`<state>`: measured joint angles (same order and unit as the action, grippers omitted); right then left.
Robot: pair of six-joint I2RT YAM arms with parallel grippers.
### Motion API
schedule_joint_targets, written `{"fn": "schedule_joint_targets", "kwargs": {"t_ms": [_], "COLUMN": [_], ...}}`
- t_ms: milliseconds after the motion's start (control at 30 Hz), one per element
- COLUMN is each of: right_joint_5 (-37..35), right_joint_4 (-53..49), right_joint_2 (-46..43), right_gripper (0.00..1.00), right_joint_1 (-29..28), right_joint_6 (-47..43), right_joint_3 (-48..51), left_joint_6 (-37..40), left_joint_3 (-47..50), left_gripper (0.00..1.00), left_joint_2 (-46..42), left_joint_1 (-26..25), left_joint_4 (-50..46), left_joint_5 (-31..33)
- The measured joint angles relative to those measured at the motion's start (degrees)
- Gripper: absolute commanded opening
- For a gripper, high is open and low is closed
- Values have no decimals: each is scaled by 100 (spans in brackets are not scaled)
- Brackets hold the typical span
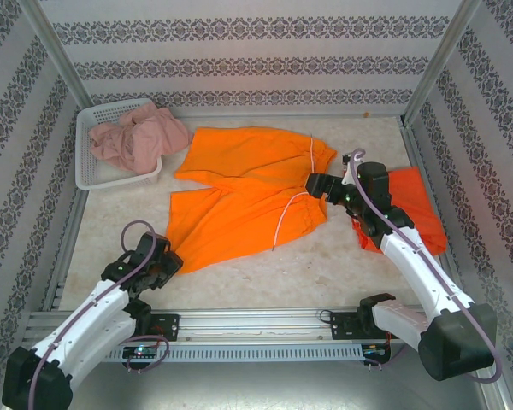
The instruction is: Fold and stack the shorts
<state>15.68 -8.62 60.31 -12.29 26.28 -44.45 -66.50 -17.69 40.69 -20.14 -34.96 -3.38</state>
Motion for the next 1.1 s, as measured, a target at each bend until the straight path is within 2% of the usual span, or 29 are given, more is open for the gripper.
{"fn": "schedule_joint_targets", "kwargs": {"t_ms": [233, 300, 467, 600, 700, 867, 1100], "right_joint_5": [-66, -140, -625, -1456, -2299, -3381, -3893], "right_joint_4": [-136, -227, -763, -1449, -1759, -1810, -1488], "right_joint_2": [0, 0, 28, 369, 868, 1578, 2249], "right_gripper": [85, 86, 91, 84, 81, 79, 70], "right_joint_1": [-210, -376, -1259, -2151, -2564, -2771, -2756], "right_joint_6": [-581, -973, -2728, -4422, -5462, -6620, -7337], "right_joint_3": [0, 0, -9, -50, -22, 173, 168], "left_joint_6": [181, 280, 726, 1169, 1482, 1738, 1825], "left_joint_3": [-28, -140, -1016, -1781, -2079, -2107, -1875], "left_gripper": [5, 0, 0, 0, 0, 0, 0], "left_joint_2": [293, 264, 26, -68, -39, 90, 127], "left_joint_1": [0, 0, 4, 76, 151, 304, 396], "left_joint_4": [400, 358, -22, -221, -398, -490, -487], "left_joint_5": [68, 118, 457, 763, 975, 1029, 909]}}
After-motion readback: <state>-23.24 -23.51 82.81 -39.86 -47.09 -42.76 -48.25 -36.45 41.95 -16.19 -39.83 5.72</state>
